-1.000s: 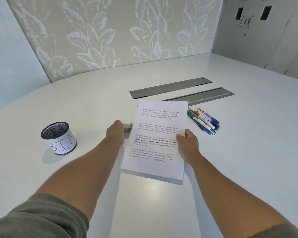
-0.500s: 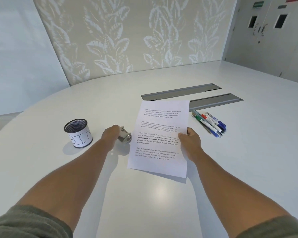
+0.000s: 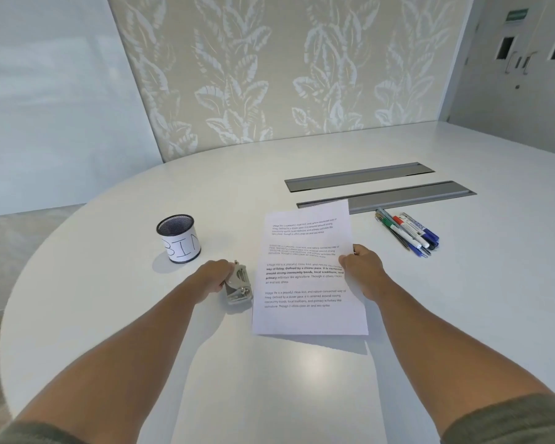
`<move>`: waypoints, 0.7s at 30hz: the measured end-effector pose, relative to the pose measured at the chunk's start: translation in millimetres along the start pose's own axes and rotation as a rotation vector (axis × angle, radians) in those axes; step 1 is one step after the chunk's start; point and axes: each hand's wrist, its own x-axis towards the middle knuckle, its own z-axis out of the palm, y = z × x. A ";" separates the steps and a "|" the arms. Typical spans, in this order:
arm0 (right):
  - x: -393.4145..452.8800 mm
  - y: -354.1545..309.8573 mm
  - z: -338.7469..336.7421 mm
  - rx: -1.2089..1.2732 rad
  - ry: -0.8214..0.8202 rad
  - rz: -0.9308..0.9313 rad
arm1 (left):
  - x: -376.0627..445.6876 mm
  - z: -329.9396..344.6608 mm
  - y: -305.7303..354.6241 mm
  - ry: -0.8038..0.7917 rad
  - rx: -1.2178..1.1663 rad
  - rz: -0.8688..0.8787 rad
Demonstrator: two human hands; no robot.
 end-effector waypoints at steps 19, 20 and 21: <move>-22.3 11.7 -0.2 -0.263 -0.123 -0.067 | -31.4 5.9 -24.8 -0.102 -0.111 0.023; -22.4 12.6 -0.9 -0.267 -0.122 -0.072 | -31.4 6.0 -25.5 -0.103 -0.122 0.025; -22.2 13.5 -1.4 -0.270 -0.119 -0.077 | -31.7 5.7 -26.1 -0.106 -0.132 0.028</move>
